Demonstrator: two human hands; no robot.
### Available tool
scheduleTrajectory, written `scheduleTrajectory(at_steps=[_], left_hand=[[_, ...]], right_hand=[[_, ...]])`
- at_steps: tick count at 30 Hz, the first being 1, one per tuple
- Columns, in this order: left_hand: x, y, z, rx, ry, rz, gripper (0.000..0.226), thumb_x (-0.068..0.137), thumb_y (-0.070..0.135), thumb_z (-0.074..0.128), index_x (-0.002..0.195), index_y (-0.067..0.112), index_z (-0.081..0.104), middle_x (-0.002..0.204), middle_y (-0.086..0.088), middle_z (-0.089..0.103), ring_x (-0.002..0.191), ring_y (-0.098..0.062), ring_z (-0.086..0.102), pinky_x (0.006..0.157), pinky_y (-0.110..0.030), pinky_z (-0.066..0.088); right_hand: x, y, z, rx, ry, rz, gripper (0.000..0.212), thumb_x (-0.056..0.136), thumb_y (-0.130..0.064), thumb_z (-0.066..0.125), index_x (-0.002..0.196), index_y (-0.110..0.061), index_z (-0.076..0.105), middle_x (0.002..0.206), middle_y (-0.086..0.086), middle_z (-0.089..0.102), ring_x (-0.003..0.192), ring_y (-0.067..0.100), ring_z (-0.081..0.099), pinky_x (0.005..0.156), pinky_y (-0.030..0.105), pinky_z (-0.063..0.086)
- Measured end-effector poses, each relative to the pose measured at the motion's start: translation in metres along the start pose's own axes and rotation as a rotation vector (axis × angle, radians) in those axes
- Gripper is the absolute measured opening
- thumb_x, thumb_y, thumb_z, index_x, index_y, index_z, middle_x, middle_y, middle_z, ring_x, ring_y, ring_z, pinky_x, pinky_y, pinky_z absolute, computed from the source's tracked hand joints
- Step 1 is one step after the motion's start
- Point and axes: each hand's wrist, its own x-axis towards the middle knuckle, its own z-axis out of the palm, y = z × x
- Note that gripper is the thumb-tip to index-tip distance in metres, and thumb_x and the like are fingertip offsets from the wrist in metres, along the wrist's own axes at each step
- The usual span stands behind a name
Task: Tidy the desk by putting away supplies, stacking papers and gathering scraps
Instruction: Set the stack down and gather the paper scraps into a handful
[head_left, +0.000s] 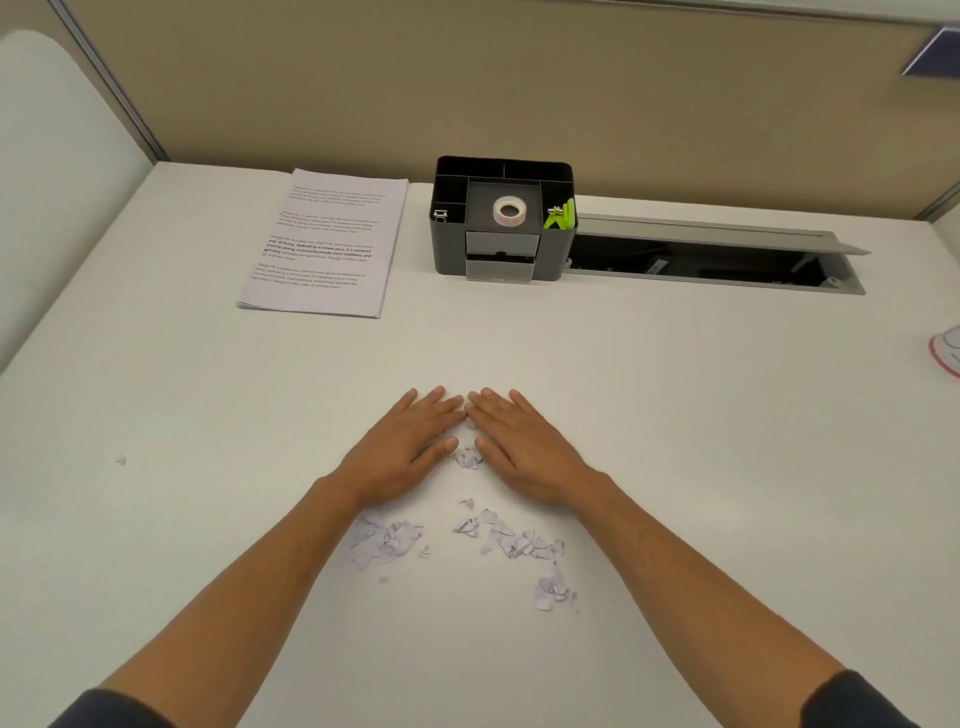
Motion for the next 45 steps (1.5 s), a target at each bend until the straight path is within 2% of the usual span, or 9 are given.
scheduleTrajectory(at_steps=[12,17,20,22,29,33,38,41,45], left_hand=[[-0.066,0.032,0.009,-0.086,-0.042,0.032,0.050,0.102,0.046,0.029,0.141,0.023,0.050,0.150,0.015,0.040,0.144,0.006,0.016,0.121,-0.025,0.008],[-0.098,0.036,0.009,-0.132,0.119,-0.029,0.053,0.100,0.052,0.028,0.136,0.023,0.056,0.145,0.015,0.047,0.141,0.007,0.026,0.120,-0.028,0.017],[-0.120,0.033,0.012,-0.069,0.250,-0.197,0.063,0.097,0.059,0.024,0.144,0.022,0.044,0.153,0.011,0.036,0.145,0.005,0.016,0.121,-0.025,0.010],[-0.135,0.034,0.017,-0.006,0.226,-0.321,0.072,0.093,0.065,0.022,0.151,0.023,0.029,0.158,0.012,0.020,0.147,0.003,0.005,0.120,-0.020,0.000],[-0.144,0.052,0.038,0.199,0.085,-0.367,0.079,0.090,0.073,0.001,0.152,0.024,-0.006,0.160,0.008,-0.007,0.148,-0.008,-0.013,0.120,-0.032,-0.011],[-0.137,0.061,0.045,0.240,0.030,-0.297,0.083,0.088,0.072,-0.010,0.153,0.022,-0.005,0.160,0.008,-0.009,0.148,-0.009,-0.014,0.120,-0.035,-0.009],[-0.138,0.057,0.037,0.088,0.094,-0.271,0.081,0.090,0.070,-0.001,0.155,0.022,0.007,0.160,0.013,-0.001,0.148,-0.003,-0.007,0.119,-0.023,-0.010],[-0.140,0.049,0.034,0.139,0.102,-0.347,0.090,0.086,0.075,-0.003,0.155,0.017,0.005,0.159,0.010,-0.003,0.149,-0.008,-0.006,0.120,-0.028,-0.009],[-0.135,0.055,0.039,0.248,0.062,-0.270,0.089,0.087,0.073,-0.010,0.154,0.016,0.005,0.160,0.007,-0.003,0.149,-0.012,-0.010,0.119,-0.035,-0.011]], right_hand=[[-0.063,-0.040,0.021,0.014,-0.014,-0.067,0.071,0.098,-0.050,0.002,0.149,-0.013,0.037,0.157,0.002,0.031,0.148,0.012,0.020,0.120,0.027,0.000],[-0.091,-0.043,0.020,0.106,0.091,0.018,0.071,0.099,-0.054,0.007,0.146,-0.013,0.042,0.155,0.000,0.036,0.146,0.005,0.020,0.121,0.029,0.008],[-0.115,-0.037,0.025,0.117,0.250,0.241,0.079,0.096,-0.060,0.002,0.148,-0.013,0.038,0.157,-0.001,0.032,0.146,0.002,0.015,0.121,0.027,0.006],[-0.132,-0.040,0.033,0.092,0.254,0.359,0.083,0.093,-0.064,-0.001,0.151,-0.013,0.028,0.159,-0.005,0.021,0.147,0.003,0.009,0.121,0.024,-0.002],[-0.141,-0.079,0.056,-0.080,0.150,0.422,0.080,0.094,-0.061,-0.003,0.155,-0.012,0.010,0.163,0.001,0.007,0.148,0.009,-0.006,0.119,0.039,-0.010],[-0.119,-0.093,0.061,-0.128,0.148,0.386,0.078,0.097,-0.060,0.003,0.154,-0.010,0.020,0.162,0.004,0.017,0.150,0.015,0.006,0.118,0.044,-0.003],[-0.101,-0.093,0.056,-0.009,0.201,0.315,0.083,0.092,-0.064,-0.001,0.155,-0.012,0.013,0.163,0.002,0.010,0.150,0.011,0.000,0.121,0.037,-0.006],[-0.094,-0.092,0.053,-0.007,0.207,0.350,0.082,0.092,-0.063,0.003,0.154,-0.011,0.016,0.163,0.002,0.013,0.151,0.013,0.003,0.121,0.037,-0.007],[-0.080,-0.103,0.054,-0.046,0.123,0.283,0.079,0.092,-0.060,0.001,0.155,-0.014,0.013,0.163,0.000,0.009,0.151,0.013,-0.001,0.121,0.042,-0.008]])
